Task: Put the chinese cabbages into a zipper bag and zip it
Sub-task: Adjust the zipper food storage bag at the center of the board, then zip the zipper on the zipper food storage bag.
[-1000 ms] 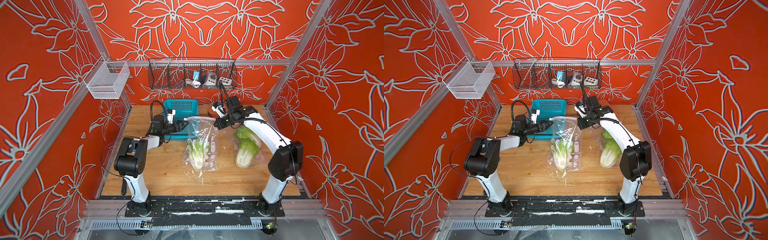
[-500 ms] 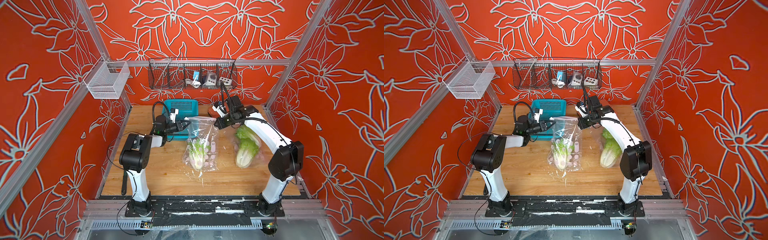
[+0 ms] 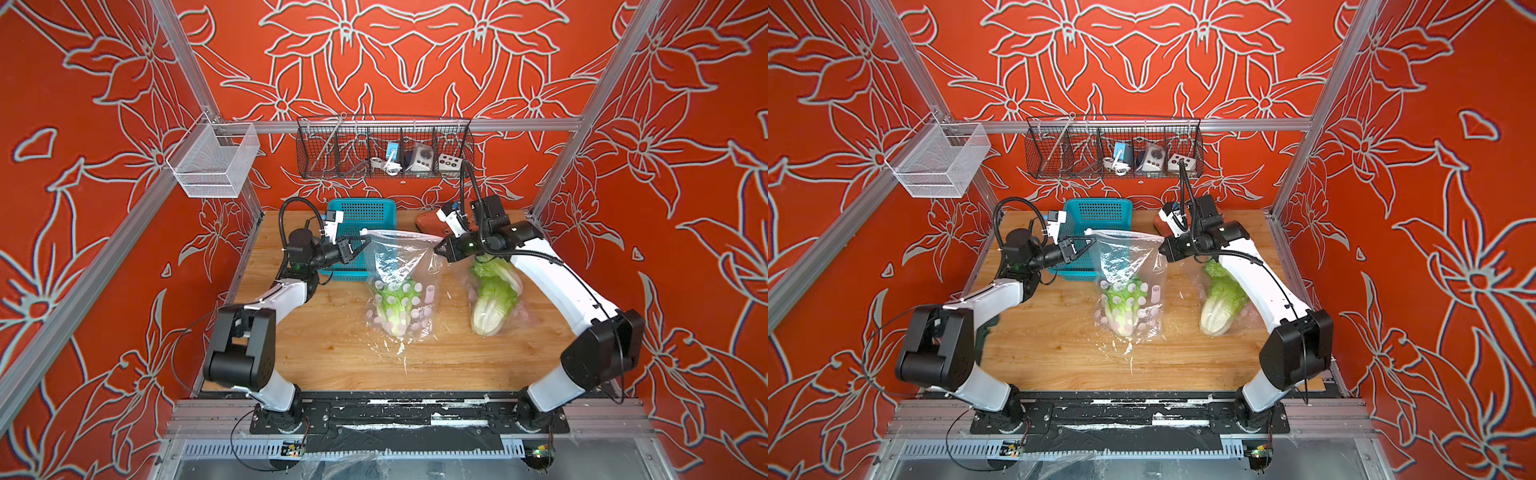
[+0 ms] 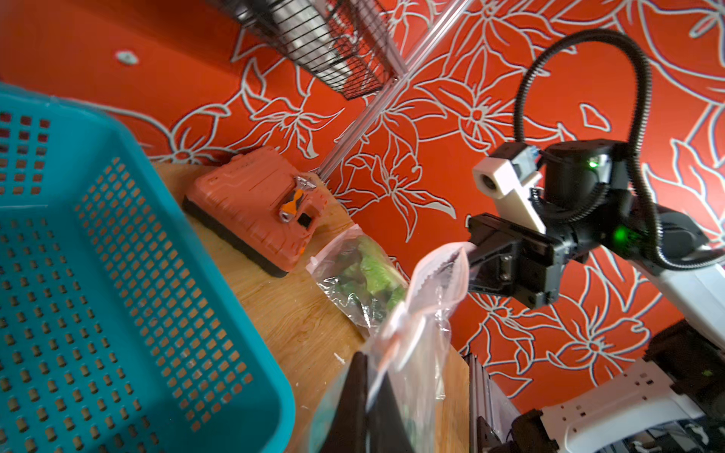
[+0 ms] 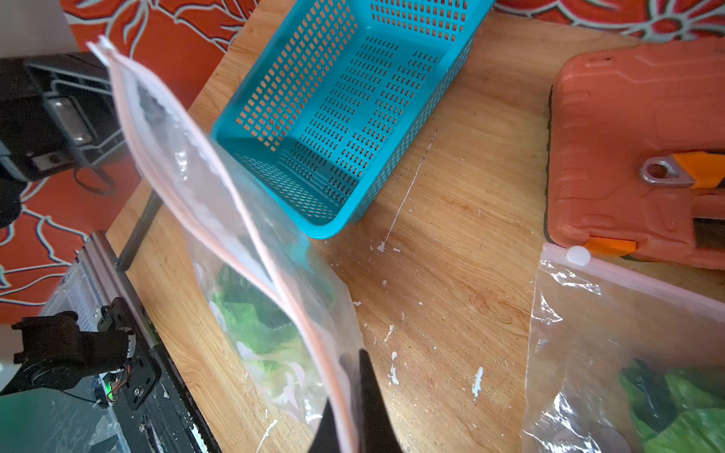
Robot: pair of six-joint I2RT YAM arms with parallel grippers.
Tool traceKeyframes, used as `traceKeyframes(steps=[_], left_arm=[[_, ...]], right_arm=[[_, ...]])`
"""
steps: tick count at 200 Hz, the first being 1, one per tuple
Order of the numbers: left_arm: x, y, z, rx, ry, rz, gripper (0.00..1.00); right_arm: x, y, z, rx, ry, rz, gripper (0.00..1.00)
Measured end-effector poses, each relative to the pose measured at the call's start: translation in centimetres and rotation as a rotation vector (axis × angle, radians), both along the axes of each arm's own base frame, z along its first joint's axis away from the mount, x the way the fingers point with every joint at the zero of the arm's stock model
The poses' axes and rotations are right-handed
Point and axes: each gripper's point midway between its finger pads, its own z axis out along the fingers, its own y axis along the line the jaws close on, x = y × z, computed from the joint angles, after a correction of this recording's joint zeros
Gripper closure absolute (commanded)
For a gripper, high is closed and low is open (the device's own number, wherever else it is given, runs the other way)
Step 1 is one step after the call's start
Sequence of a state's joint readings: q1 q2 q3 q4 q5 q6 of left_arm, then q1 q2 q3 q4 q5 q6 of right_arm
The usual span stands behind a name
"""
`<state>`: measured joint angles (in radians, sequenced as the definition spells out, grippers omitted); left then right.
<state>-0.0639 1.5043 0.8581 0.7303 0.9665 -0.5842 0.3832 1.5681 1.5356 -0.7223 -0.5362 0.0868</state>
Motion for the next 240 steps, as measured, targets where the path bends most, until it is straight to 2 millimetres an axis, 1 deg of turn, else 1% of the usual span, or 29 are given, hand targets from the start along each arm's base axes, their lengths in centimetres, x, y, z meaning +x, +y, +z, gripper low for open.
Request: traceKeyframes(steps=[17, 28, 43, 55, 69, 95, 115, 130, 144, 159, 174, 190, 202, 226, 240], left_arm=[[-1.3, 0.0, 1.8, 0.027, -0.065, -0.008, 0.99], [-2.0, 0.0, 2.4, 0.043, -0.093, -0.016, 0.99], [-2.8, -0.1, 2.7, 0.070, -0.117, -0.028, 0.99], [-3.3, -0.3, 2.8, 0.091, -0.128, -0.041, 1.00], [-4.0, -0.7, 2.7, 0.118, -0.137, -0.059, 1.00], [-5.5, -2.0, 3.0, 0.164, -0.169, -0.113, 1.00], [-6.4, -2.7, 3.4, 0.185, -0.194, -0.148, 1.00], [-6.7, -3.0, 3.9, 0.196, -0.209, -0.166, 1.00], [-6.9, -3.4, 4.2, 0.206, -0.220, -0.179, 1.00], [-7.3, -4.0, 4.6, 0.213, -0.232, -0.203, 1.00], [-7.8, -4.7, 4.8, 0.218, -0.241, -0.232, 1.00], [-8.3, -5.2, 5.0, 0.221, -0.250, -0.257, 1.00], [-8.6, -5.5, 5.0, 0.223, -0.253, -0.271, 1.00], [-8.8, -5.5, 4.8, 0.223, -0.254, -0.286, 1.00], [-8.9, -5.6, 4.8, 0.223, -0.252, -0.293, 1.00]], right_arm=[[-0.3, 0.0, 0.8, 0.023, -0.018, 0.009, 1.00], [-0.8, 0.1, 1.2, 0.040, -0.022, 0.022, 1.00], [-1.3, 0.1, 1.6, 0.052, -0.025, 0.031, 0.89], [-1.7, 0.0, 1.9, 0.053, -0.037, 0.034, 0.82], [-2.2, -0.5, 2.8, 0.055, -0.065, 0.033, 0.74], [-3.4, -1.2, 5.9, 0.071, -0.145, 0.037, 0.65], [-4.0, -0.7, 9.0, 0.092, -0.215, 0.071, 0.60], [-4.7, 0.5, 10.7, 0.098, -0.253, 0.124, 0.59], [-5.6, 2.4, 12.1, 0.110, -0.279, 0.197, 0.58], [-6.5, 4.7, 12.9, 0.124, -0.285, 0.281, 0.57], [-7.0, 6.9, 13.4, 0.135, -0.290, 0.351, 0.55], [-7.2, 9.1, 13.2, 0.145, -0.280, 0.414, 0.55], [-7.3, 10.3, 12.7, 0.152, -0.260, 0.448, 0.55], [-7.2, 11.7, 11.4, 0.160, -0.213, 0.489, 0.56], [-7.2, 12.2, 10.9, 0.170, -0.189, 0.508, 0.57]])
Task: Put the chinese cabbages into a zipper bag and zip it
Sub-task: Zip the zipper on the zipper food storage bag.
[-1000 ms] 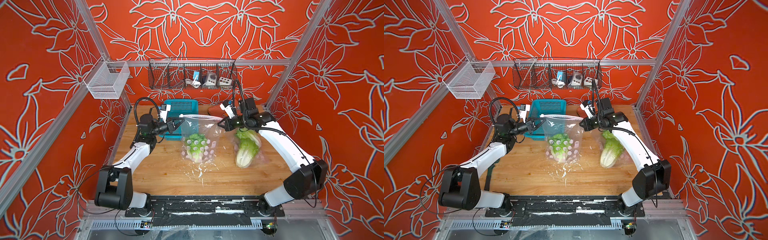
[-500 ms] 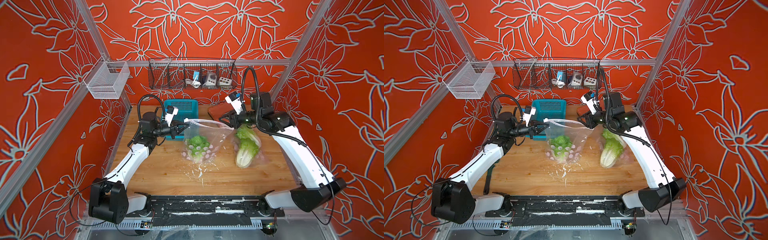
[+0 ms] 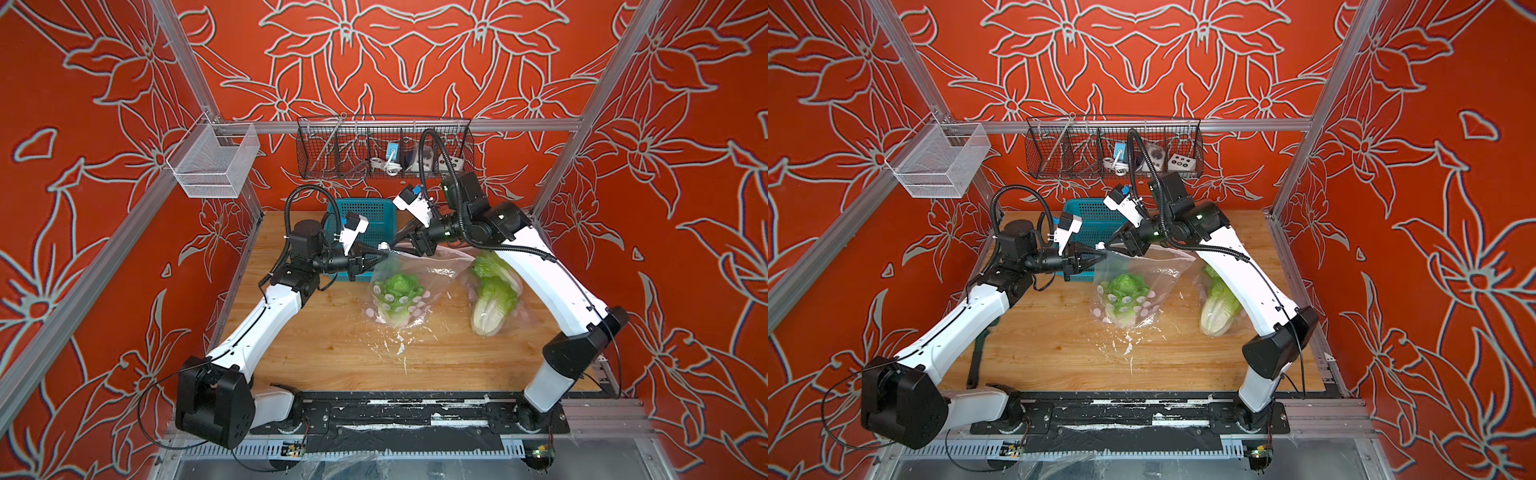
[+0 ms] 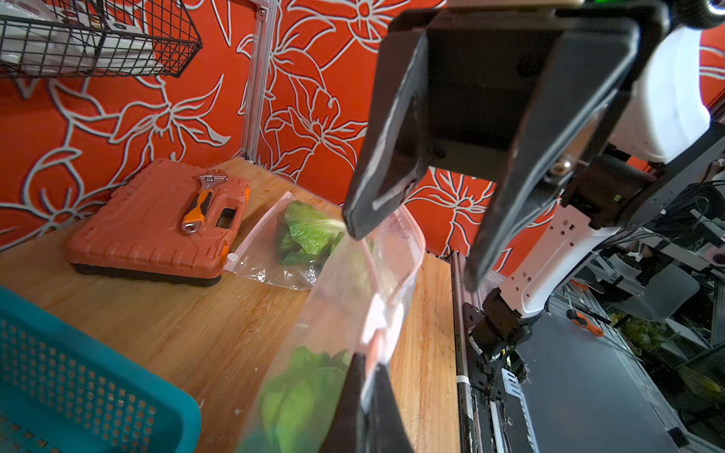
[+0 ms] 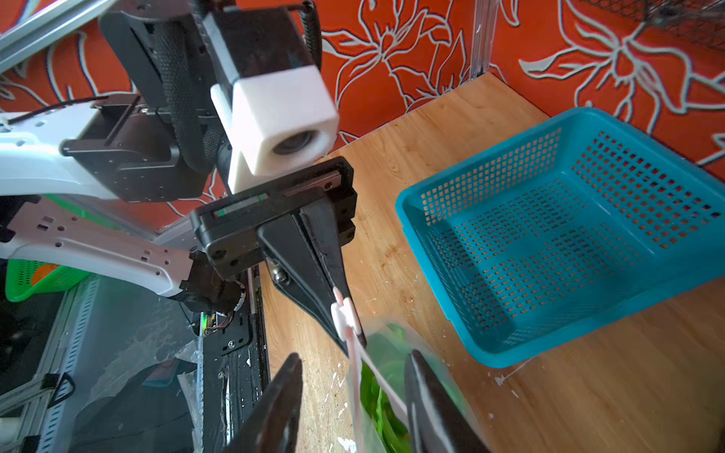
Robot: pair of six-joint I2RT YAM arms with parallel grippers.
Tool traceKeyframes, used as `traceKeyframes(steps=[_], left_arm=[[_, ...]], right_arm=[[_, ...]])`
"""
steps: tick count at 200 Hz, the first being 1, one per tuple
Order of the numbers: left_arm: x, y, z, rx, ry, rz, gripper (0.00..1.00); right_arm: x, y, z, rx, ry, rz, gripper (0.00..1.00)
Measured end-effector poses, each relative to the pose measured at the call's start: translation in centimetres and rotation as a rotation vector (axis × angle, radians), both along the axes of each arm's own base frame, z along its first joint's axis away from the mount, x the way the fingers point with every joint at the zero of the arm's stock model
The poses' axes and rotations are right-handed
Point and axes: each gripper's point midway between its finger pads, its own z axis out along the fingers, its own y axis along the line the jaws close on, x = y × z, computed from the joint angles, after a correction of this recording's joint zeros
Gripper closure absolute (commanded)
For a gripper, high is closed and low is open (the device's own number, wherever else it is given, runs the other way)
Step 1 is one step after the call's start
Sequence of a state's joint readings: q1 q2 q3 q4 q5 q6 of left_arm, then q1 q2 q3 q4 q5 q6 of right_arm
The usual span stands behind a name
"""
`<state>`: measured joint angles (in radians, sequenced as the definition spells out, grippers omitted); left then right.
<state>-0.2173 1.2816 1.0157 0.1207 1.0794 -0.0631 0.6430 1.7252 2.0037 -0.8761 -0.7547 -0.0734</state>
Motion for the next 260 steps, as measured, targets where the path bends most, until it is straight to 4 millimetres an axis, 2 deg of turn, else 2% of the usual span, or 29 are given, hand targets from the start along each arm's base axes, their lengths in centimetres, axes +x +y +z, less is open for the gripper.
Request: traceKeyframes(steps=[40, 75, 142, 160, 178, 210, 245, 260], left_arm=[[-0.1, -0.1, 0.1, -0.001, -0.002, -0.019, 1.00], [-0.1, -0.2, 0.0, 0.001, -0.002, -0.026, 1.00], [-0.1, -0.2, -0.1, 0.002, 0.001, -0.027, 1.00], [-0.1, -0.2, -0.1, 0.002, 0.001, -0.026, 1.00], [-0.1, -0.2, -0.1, 0.002, 0.003, -0.026, 1.00], [0.0, -0.2, -0.1, 0.001, 0.008, -0.025, 1.00], [0.0, -0.2, -0.1, 0.001, 0.008, -0.025, 1.00], [0.0, -0.2, -0.1, 0.001, 0.008, -0.024, 1.00]], right_arm=[[0.0, 1.0, -0.4, 0.013, 0.031, 0.041, 0.62], [0.1, 1.6, -0.4, 0.027, 0.044, 0.069, 0.80], [0.0, 1.8, -0.6, 0.032, 0.056, 0.085, 0.96], [0.0, 1.8, -0.7, 0.032, 0.055, 0.085, 0.96], [0.1, 1.8, -0.8, 0.035, 0.049, 0.086, 0.87], [0.4, 2.0, -1.1, 0.043, 0.036, 0.086, 0.85], [0.5, 2.1, -1.0, 0.047, 0.030, 0.087, 0.85], [0.5, 2.1, -1.1, 0.047, 0.030, 0.087, 0.90]])
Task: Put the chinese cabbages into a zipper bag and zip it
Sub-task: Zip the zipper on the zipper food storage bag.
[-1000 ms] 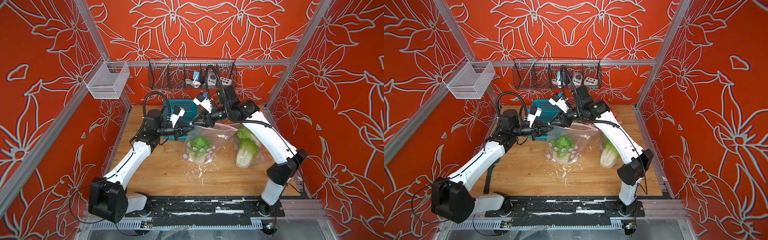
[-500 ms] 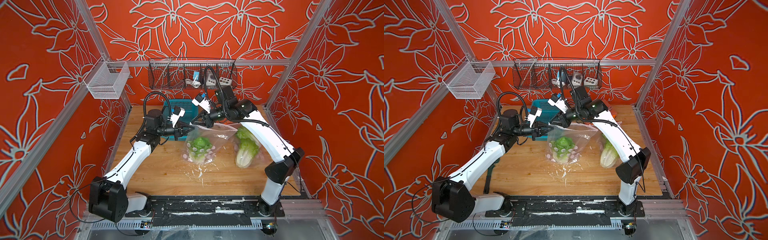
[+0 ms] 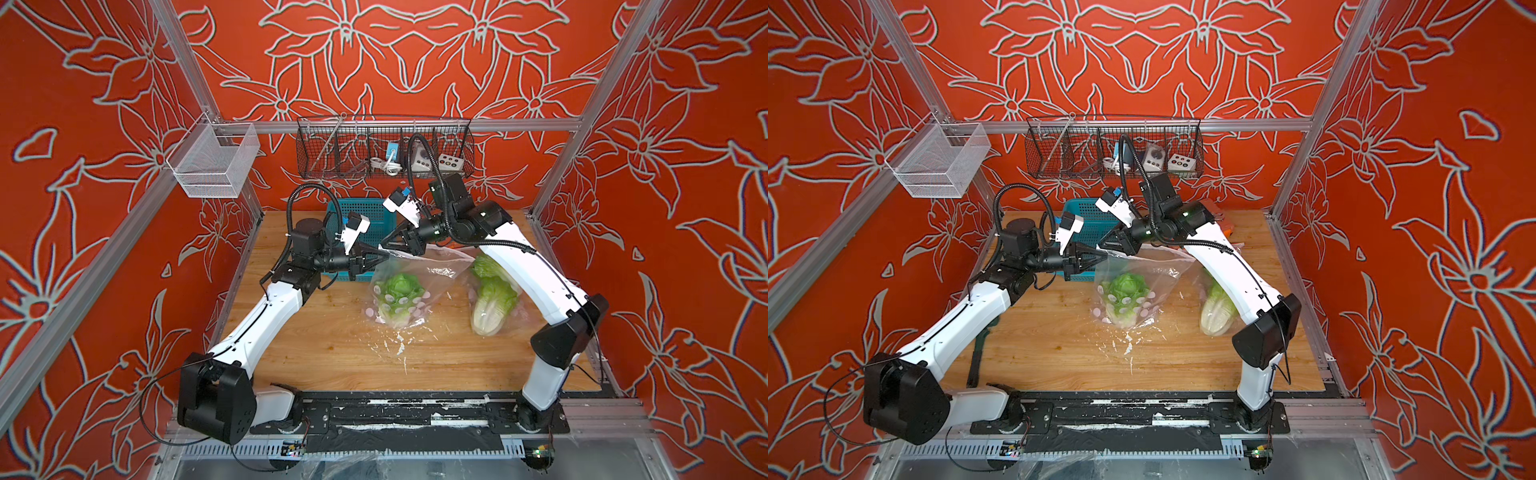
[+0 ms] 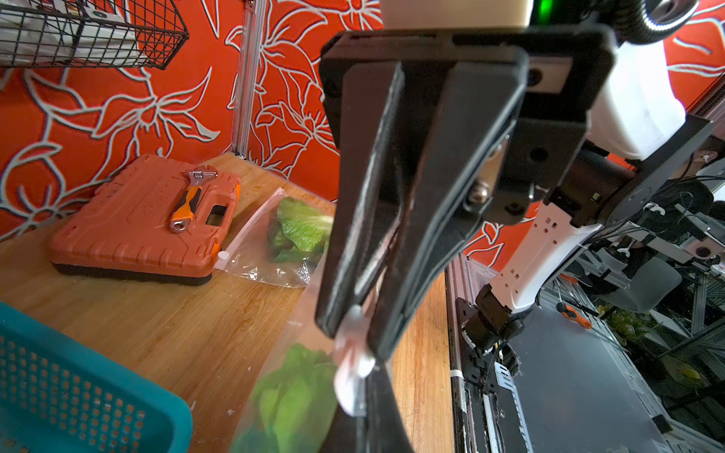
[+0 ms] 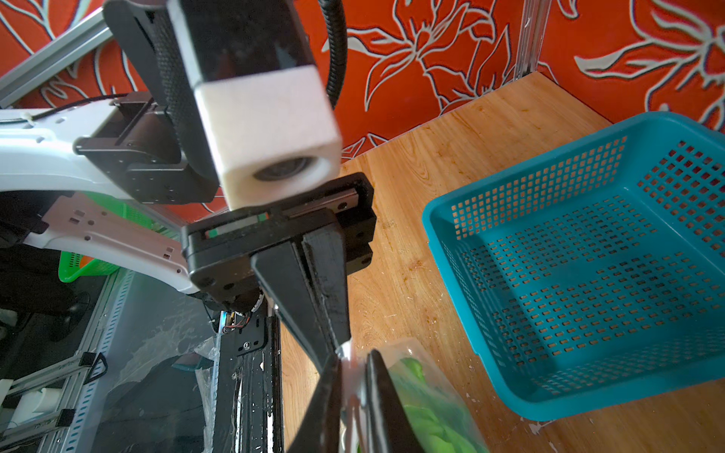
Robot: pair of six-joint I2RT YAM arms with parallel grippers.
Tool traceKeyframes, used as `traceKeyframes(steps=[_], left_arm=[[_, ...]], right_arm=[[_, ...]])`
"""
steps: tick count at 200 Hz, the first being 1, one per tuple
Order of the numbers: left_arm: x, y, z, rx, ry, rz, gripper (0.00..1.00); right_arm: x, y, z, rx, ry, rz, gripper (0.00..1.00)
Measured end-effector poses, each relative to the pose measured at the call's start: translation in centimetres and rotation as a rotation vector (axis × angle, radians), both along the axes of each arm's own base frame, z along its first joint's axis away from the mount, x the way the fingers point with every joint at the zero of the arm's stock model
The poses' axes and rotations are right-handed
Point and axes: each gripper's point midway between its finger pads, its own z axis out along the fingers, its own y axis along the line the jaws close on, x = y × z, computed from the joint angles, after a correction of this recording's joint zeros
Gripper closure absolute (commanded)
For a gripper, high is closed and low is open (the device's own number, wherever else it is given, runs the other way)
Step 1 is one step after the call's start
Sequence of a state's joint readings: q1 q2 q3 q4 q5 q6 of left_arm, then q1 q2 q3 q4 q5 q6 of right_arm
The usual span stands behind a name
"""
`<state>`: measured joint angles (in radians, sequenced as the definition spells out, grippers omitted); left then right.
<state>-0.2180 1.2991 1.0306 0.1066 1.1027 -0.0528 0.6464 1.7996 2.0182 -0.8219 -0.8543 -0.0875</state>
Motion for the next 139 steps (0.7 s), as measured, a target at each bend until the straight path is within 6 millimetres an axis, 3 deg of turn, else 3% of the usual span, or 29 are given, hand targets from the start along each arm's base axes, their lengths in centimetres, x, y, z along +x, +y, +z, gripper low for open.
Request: traceKeyframes(steps=[74, 139], left_arm=[[0.3, 0.1, -0.4, 0.001, 0.022, 0.011, 1.00], [0.9, 2.1, -0.2, -0.010, 0.022, 0.072, 1.00]], right_arm=[[-0.1, -0.9, -0.9, -0.012, -0.097, -0.017, 0.98], [0.0, -1.7, -0.6, -0.017, -0.201, -0.029, 1.00]])
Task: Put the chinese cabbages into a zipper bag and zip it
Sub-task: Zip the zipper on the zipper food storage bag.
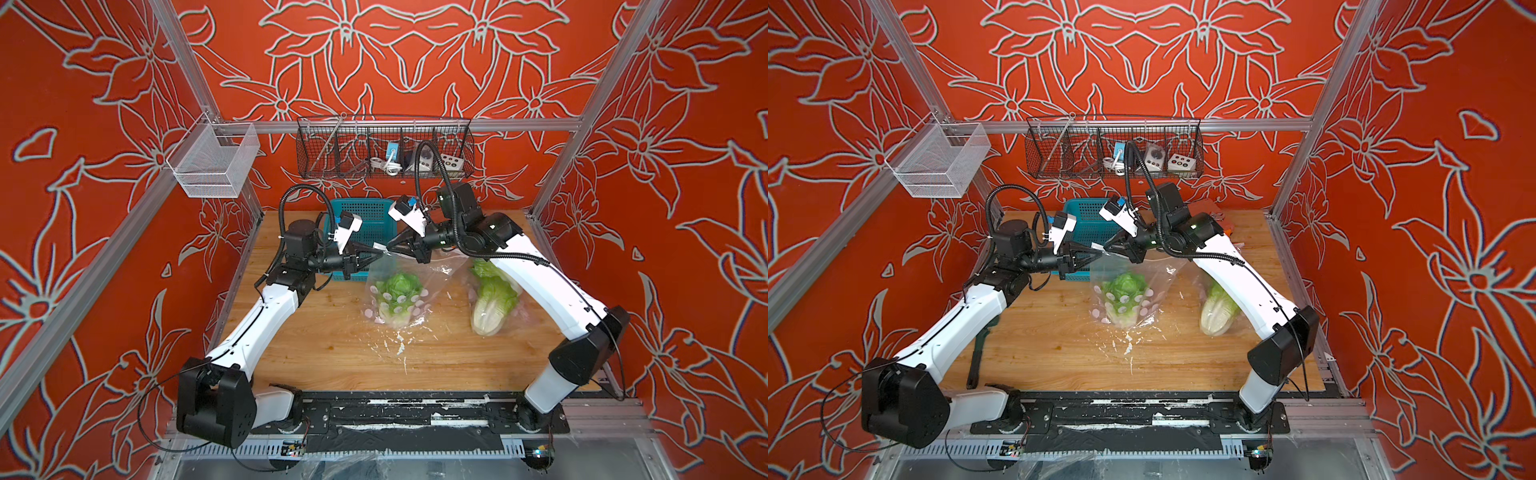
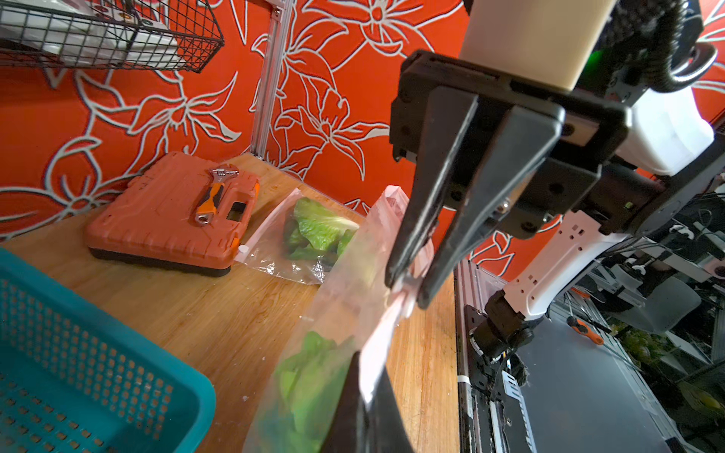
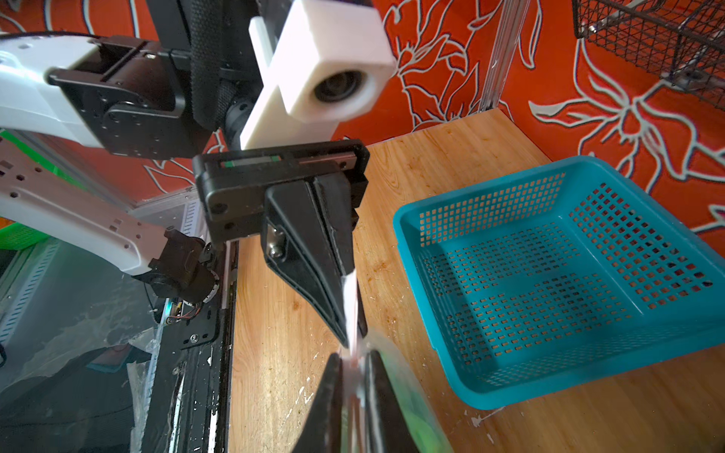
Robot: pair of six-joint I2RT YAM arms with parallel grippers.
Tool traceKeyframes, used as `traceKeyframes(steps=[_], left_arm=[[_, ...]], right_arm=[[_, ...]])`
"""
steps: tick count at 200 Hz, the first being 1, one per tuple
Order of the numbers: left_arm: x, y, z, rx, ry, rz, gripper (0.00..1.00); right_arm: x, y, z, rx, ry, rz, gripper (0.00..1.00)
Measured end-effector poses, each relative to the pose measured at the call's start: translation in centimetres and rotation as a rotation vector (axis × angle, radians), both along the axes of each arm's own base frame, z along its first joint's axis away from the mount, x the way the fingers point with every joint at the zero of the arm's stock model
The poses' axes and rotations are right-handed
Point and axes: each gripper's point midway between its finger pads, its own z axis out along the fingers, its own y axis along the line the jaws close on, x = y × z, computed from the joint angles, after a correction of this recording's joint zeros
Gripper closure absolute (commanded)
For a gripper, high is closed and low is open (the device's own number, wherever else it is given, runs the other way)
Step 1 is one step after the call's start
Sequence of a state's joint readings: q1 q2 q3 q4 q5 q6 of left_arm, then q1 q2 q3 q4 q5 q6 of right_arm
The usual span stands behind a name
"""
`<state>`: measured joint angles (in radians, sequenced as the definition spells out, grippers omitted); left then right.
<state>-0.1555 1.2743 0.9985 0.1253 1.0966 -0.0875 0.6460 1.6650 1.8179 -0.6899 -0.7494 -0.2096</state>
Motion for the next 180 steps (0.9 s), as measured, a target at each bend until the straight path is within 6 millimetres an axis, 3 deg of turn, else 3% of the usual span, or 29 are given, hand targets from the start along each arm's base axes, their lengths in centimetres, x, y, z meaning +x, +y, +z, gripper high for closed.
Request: traceKeyframes(steps=[51, 88, 111, 143, 180], left_arm=[[1.7, 2.1, -0.3, -0.006, 0.027, 0.120, 1.00], [4.6, 7.3, -2.1, -0.009, 0.106, 0.381, 1.00], [5.3, 9.4, -3.1, -0.015, 0.143, 0.479, 1.00], [5.5, 10.0, -3.4, -0.026, 0.163, 0.514, 1.00], [5.7, 10.3, -3.2, -0.038, 0.164, 0.526, 1.00]], right_arm=[[1.0, -1.2, -1.0, -0.031, -0.013, -0.049, 1.00], [2.5, -4.2, -2.1, -0.062, 0.001, -0.163, 1.00], [3.9, -5.6, -2.7, -0.074, 0.017, -0.234, 1.00], [5.3, -7.1, -3.0, -0.080, 0.047, -0.307, 1.00], [5.7, -7.5, -3.1, -0.082, 0.063, -0.337, 1.00]])
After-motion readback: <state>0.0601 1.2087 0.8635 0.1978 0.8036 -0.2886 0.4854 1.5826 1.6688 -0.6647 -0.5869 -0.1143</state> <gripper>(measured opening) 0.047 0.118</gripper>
